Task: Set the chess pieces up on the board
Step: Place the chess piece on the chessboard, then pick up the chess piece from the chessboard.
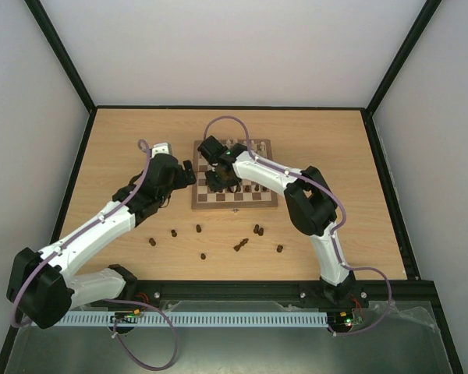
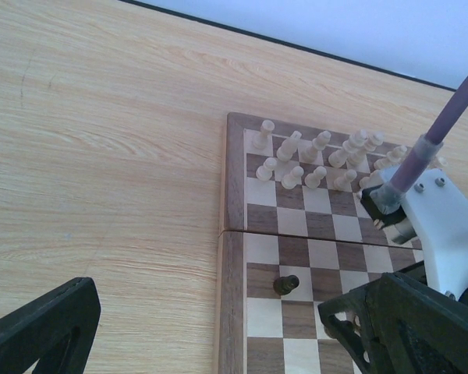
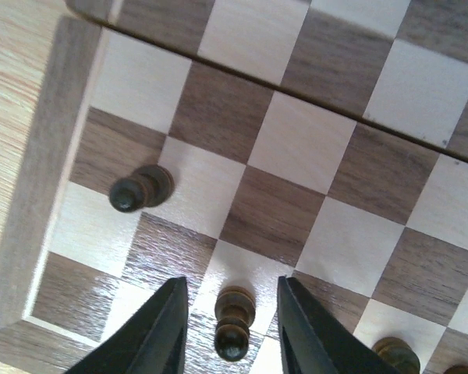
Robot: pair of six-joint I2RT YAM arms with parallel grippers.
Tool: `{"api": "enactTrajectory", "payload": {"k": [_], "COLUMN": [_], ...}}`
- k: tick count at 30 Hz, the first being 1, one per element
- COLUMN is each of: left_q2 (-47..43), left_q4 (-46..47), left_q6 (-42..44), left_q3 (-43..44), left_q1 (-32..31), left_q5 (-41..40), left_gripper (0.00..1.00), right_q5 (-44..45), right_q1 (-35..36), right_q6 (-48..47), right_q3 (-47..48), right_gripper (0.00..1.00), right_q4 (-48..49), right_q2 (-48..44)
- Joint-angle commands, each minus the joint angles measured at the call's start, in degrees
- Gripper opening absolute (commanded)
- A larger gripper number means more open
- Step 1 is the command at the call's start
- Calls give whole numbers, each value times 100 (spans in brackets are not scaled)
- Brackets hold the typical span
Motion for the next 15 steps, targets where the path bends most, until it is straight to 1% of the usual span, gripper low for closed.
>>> {"api": "enactTrajectory", "payload": {"k": [1, 15], "left_q2": [-344, -1893], "left_q4": [27, 331], "left_q6": [-45, -91], "left_q3": [-158, -722], "left_q1": [29, 30], "left_q5": [-158, -370], "left_gripper": [100, 100], "right_q5": [-2, -184], "right_q1": [55, 109], "right_q6": [13, -40], "right_q3": [442, 1407], "right_gripper": [35, 36], "right_q4": [-300, -609], "right_q2": [-151, 606]}}
